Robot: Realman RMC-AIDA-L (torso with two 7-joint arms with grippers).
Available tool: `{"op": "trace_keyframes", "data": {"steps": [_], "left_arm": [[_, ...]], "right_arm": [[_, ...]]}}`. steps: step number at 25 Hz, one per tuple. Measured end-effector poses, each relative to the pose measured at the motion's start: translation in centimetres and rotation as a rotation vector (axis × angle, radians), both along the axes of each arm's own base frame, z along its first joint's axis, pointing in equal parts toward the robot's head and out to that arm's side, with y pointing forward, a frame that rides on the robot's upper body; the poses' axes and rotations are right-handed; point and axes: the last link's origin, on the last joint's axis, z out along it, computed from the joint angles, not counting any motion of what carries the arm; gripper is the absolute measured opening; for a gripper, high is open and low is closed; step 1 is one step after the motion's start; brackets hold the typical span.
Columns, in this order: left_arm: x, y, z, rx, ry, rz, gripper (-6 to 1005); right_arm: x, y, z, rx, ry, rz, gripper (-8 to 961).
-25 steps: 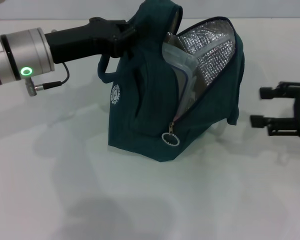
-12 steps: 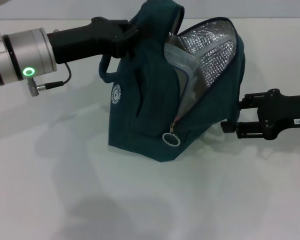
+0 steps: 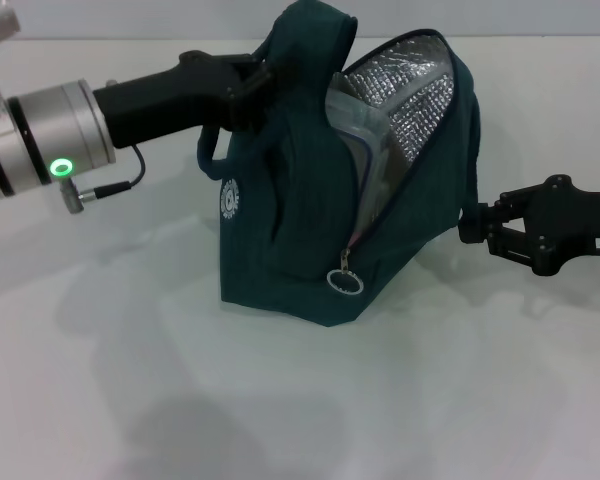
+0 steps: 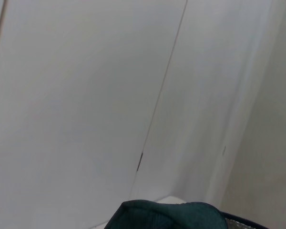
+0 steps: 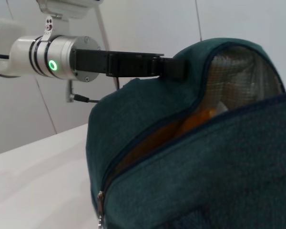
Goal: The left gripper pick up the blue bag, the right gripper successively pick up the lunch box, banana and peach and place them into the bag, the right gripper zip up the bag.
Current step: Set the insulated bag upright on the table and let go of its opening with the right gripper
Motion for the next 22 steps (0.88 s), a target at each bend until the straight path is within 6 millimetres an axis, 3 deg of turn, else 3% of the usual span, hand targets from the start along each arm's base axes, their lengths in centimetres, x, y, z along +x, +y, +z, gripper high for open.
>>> {"op": "trace_keyframes", "data": {"steps": [7, 15, 22], "left_arm": [[-1.3, -1.6, -0.9, 0.033, -0.039, -0.034, 43], [-3.1, -5.6, -3.0, 0.137, -0.123, -0.118, 43], [-4.0, -7.3, -5.1, 0.169, -0.1, -0.121, 43]], "right_arm": [[0.0, 0.2, 0.8, 0.108, 0.105, 0.041, 70], [0.2, -0.3, 2.9, 0.189, 0.203, 0.063, 69], [0.0, -1.0, 3.3, 0.18, 0.244, 0.093, 68]]}}
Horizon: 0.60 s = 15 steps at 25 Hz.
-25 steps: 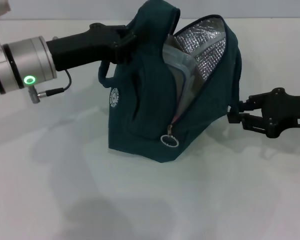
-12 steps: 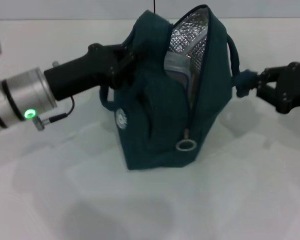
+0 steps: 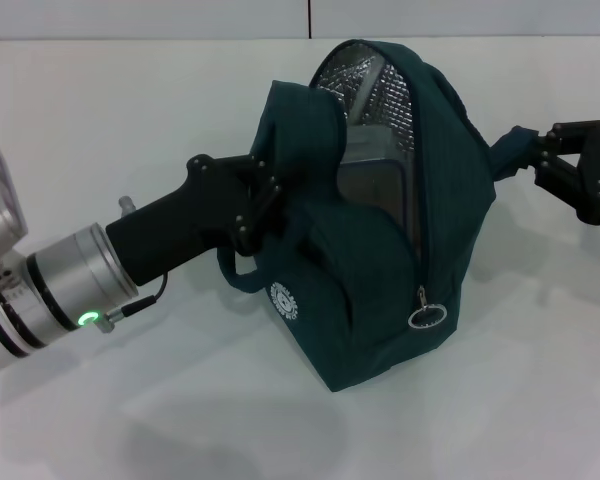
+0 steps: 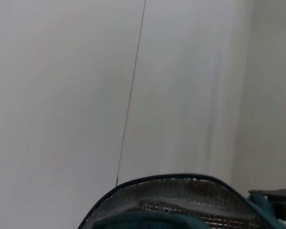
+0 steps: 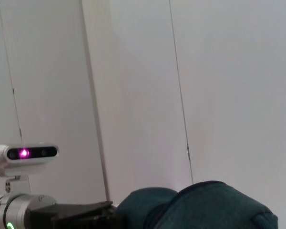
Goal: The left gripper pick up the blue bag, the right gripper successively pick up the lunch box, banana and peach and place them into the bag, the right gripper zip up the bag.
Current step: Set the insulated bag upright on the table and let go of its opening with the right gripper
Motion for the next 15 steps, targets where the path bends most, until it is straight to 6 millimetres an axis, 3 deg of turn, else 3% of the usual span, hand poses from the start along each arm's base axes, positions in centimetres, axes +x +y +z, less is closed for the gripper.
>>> {"op": "trace_keyframes", "data": {"steps": [15], "left_arm": [[-0.4, -0.5, -0.3, 0.039, -0.005, 0.016, 44]], "right_arm": [[0.9, -1.2, 0.3, -0.011, 0.05, -0.014, 146]]}}
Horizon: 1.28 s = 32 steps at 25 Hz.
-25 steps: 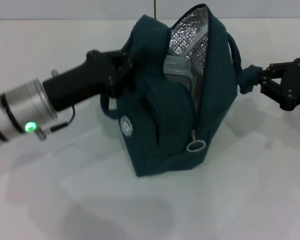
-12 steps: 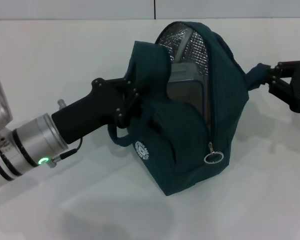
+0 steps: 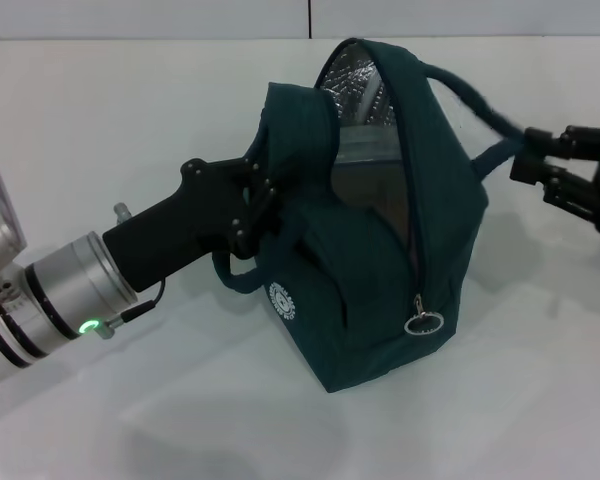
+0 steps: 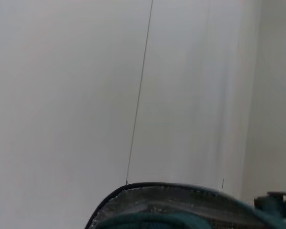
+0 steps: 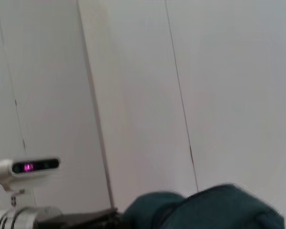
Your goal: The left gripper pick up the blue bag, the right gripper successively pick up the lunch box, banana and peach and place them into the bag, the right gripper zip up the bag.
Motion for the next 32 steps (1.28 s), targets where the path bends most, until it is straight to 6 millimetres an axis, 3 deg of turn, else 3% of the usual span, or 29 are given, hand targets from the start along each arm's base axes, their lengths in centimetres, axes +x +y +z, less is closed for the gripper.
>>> {"op": "trace_keyframes", "data": {"steps": [5, 8, 11, 14, 18, 22, 32], "left_arm": [[0.0, 0.1, 0.0, 0.0, 0.003, 0.001, 44], [0.0, 0.0, 0.0, 0.0, 0.003, 0.003, 44], [0.0, 0.0, 0.0, 0.0, 0.003, 0.004, 44], [-0.1, 0.0, -0.1, -0.001, 0.005, 0.004, 44], [0.0, 0.0, -0.1, -0.004, 0.008, 0.0, 44], [0.0, 0.0, -0.1, -0.006, 0.009, -0.002, 44], [0.1, 0.0, -0.4, -0.014, 0.006, -0.001, 44]], "right_arm": [[0.2, -0.3, 1.3, 0.052, 0.07, 0.005, 183], [0.5, -0.9, 2.0, 0.102, 0.14, 0.021, 414], [0.9, -1.9, 2.2, 0.083, 0.139, 0.054, 501], [0.9, -2.8, 1.0, -0.071, 0.042, 0.108, 588], [0.8, -3.0, -1.5, -0.244, -0.092, 0.134, 578], [1.0, -2.7, -4.2, -0.308, -0.19, 0.112, 574], [0.6, -1.6, -6.7, -0.338, -0.238, 0.086, 566]]}}
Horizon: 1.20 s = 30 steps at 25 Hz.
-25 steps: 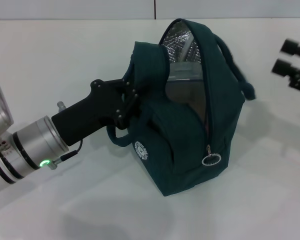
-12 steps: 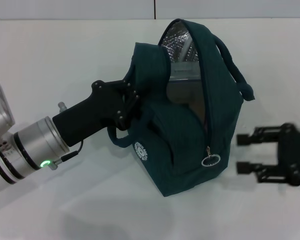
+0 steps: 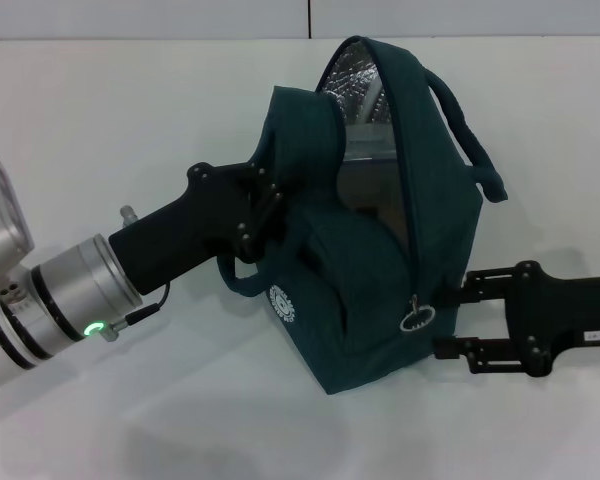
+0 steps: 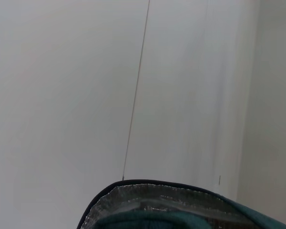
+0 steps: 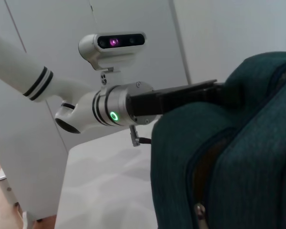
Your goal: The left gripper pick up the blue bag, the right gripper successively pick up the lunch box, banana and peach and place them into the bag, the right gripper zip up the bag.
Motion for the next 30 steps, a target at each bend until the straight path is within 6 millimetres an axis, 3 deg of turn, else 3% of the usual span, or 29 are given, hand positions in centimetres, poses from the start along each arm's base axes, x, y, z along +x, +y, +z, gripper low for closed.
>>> {"op": "trace_keyframes", "data": {"steps": [12, 16, 30], "left_arm": [[0.1, 0.0, 0.0, 0.003, 0.002, -0.004, 44], [0.0, 0.0, -0.1, 0.004, 0.004, -0.004, 44], [0.0, -0.2, -0.3, -0.001, -0.002, 0.002, 45]], "right_arm": [[-1.2, 0.1, -1.3, -0.063, -0.015, 0.061, 557], [-1.3, 0.1, -1.3, -0.06, -0.01, 0.06, 476], [-1.6, 0.3, -2.0, -0.091, -0.017, 0.047, 402]]}}
